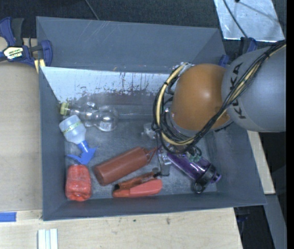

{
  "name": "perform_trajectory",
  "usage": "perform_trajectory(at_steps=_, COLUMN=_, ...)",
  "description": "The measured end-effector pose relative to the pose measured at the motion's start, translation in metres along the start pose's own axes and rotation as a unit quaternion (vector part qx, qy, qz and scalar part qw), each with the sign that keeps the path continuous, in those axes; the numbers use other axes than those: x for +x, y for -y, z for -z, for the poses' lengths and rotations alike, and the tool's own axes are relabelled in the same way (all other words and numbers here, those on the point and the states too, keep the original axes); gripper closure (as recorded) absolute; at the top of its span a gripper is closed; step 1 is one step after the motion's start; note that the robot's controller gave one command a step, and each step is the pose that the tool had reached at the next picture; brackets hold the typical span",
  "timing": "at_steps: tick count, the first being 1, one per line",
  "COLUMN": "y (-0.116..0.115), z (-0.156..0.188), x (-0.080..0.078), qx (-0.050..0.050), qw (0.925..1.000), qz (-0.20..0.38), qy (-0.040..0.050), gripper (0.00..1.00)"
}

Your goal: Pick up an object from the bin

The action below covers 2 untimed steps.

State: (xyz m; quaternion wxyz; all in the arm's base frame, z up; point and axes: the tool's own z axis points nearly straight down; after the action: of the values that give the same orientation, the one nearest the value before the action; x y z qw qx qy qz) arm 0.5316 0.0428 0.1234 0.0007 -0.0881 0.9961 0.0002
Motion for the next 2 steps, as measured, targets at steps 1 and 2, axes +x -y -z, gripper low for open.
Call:
perform_trajectory(at_steps=1, y=-0.0097, z=-0.0524, x=-0.0003, qx=0.000, qw=0.9999, qz=-0.013, qy=0.0005, gripper=1.00)
perform_trajectory(at_steps=2, y=-0.0097, z=-0.0524, x=-0.0003, qx=0.000, qw=0.9999, qz=-0.013, qy=0.0005, gripper=1.00)
